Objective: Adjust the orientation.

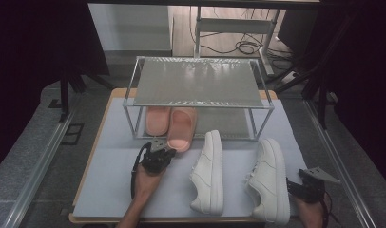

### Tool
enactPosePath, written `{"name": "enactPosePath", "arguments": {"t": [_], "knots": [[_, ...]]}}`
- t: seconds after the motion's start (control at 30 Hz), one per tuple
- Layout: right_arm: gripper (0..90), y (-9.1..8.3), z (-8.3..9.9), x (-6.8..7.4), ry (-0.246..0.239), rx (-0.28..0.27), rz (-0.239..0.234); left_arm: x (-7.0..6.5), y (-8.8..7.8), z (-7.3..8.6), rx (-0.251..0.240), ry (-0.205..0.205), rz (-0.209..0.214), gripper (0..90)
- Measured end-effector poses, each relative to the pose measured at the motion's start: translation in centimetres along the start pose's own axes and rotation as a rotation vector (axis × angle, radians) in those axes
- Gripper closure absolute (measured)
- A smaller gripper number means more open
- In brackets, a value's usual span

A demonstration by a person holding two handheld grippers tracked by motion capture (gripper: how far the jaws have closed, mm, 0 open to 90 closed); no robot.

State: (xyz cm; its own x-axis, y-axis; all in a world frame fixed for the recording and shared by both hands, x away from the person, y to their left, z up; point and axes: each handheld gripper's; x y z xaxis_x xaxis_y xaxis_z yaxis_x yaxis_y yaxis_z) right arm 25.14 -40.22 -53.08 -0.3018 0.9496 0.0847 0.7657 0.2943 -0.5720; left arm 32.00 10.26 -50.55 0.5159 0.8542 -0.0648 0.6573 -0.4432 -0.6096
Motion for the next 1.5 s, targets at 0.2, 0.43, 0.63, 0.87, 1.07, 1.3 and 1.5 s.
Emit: {"name": "enactPosePath", "arguments": {"t": [0.2, 0.43, 0.63, 0.87, 1.07, 1.3, 1.5], "knots": [[19.0, 0.0, 0.0, 0.0, -0.002, 0.001, 0.001, 0.2, 0.9, -0.6, 0.004, 0.006, -0.024, 88.4], [19.0, 0.0, 0.0, 0.0, -0.002, 0.001, 0.001, 0.5, 2.0, -1.4, 0.001, -0.010, -0.035, 88.4], [19.0, 0.0, 0.0, 0.0, -0.002, 0.001, 0.001, 0.5, 2.9, -2.1, 0.007, 0.016, -0.068, 88.2], [19.0, 0.0, 0.0, 0.0, -0.001, 0.002, -0.002, 0.4, 3.8, -2.7, 0.011, 0.018, -0.089, 88.0], [19.0, 0.0, 0.0, 0.0, 0.000, 0.001, -0.003, 0.7, 4.6, -3.1, 0.015, 0.018, -0.106, 88.1], [19.1, 0.0, 0.0, 0.0, 0.002, -0.002, -0.001, 1.4, 5.5, -3.4, 0.021, 0.018, -0.133, 88.1], [19.0, 0.0, 0.0, -0.1, 0.002, -0.002, -0.002, 1.9, 5.9, -3.5, 0.023, 0.002, -0.137, 88.1]]}}
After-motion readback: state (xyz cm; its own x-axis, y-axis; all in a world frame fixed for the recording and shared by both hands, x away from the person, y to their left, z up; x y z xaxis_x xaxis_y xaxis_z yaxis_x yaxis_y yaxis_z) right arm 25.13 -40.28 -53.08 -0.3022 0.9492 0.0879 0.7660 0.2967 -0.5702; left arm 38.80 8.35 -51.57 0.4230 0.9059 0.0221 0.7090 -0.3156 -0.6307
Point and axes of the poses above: each handheld gripper's, and its own axes: y roughly forward along the jaws, z roughly out of its underside, x roughly to its left, and after that the axes turned 5 degrees about -z, right-handed
